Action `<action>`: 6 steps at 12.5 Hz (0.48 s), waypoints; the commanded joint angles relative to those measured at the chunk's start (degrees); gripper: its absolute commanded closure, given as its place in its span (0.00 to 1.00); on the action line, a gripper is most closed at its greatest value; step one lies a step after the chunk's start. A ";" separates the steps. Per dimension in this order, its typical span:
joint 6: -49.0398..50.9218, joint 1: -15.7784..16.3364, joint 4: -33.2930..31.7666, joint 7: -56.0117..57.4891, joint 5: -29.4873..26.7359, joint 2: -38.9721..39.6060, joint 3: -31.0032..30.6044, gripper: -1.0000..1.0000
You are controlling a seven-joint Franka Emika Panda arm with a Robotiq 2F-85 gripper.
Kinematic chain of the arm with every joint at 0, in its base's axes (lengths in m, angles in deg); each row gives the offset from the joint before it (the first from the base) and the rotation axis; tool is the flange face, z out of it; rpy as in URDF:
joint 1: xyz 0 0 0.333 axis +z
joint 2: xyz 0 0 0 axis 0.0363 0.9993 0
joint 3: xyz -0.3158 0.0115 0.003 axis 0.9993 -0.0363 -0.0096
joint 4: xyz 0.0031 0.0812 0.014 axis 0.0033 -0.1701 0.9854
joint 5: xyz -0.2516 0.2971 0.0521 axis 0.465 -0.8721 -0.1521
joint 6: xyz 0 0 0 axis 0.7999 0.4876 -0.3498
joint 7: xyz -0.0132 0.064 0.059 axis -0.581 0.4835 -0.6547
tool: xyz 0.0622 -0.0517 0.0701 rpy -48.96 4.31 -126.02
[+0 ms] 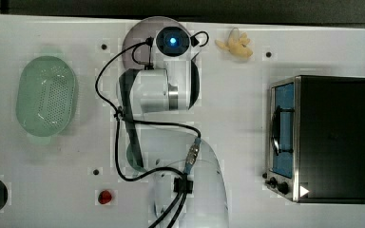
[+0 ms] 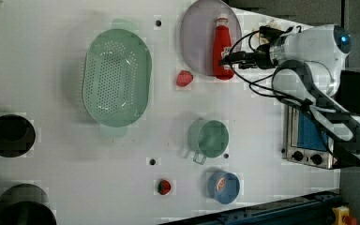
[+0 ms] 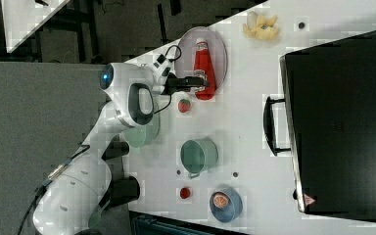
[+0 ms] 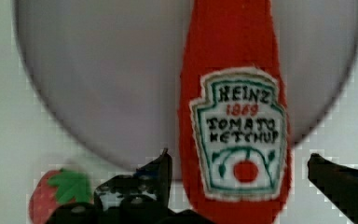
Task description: Pick ketchup from plate and place it on table.
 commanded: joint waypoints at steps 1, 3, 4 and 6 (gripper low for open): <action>-3.05 -0.11 2.21 2.36 1.21 1.99 0.39 0.00; -5.16 0.02 2.89 2.35 1.21 3.66 0.37 0.00; -5.97 0.09 3.11 2.34 1.21 4.36 0.35 0.00; -6.99 0.35 3.83 2.33 1.21 5.37 0.36 0.00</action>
